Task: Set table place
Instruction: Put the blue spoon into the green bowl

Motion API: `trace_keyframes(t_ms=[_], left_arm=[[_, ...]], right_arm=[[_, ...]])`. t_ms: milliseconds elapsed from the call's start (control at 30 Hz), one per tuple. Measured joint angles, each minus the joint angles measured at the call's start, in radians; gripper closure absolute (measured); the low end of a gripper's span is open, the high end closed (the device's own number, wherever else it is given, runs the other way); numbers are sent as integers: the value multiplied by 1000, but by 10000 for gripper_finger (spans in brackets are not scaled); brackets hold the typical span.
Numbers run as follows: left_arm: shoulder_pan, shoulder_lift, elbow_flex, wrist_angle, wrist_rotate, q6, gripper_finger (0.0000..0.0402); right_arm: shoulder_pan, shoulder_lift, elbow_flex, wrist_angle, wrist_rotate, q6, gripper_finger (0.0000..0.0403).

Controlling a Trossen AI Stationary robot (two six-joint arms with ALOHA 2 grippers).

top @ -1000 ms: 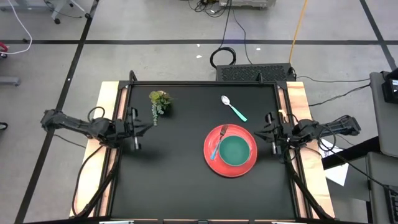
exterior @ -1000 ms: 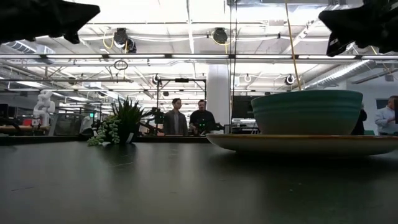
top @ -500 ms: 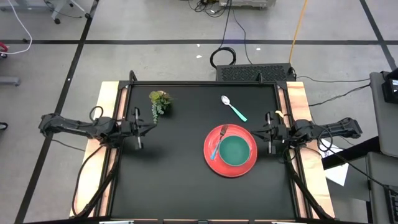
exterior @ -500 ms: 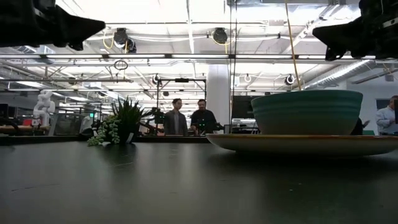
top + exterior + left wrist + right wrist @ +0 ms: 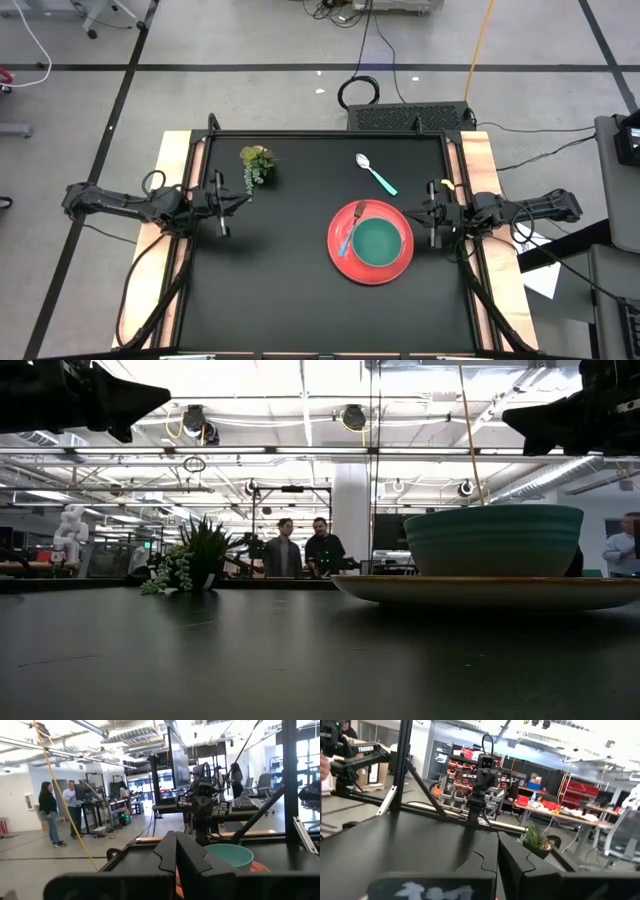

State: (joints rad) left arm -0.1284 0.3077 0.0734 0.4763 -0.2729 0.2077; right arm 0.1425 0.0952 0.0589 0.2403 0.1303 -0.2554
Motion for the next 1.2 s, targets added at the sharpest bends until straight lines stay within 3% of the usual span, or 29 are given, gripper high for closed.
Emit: trace_keyframes(t_ms=[367,1200], left_arm=[[0,0,0,18,-41,-44,394],[0,0,0,73,-52,60,394]], right_arm=[[0,0,0,17,0,76,403],[0,10,-14,1,0,242,403]])
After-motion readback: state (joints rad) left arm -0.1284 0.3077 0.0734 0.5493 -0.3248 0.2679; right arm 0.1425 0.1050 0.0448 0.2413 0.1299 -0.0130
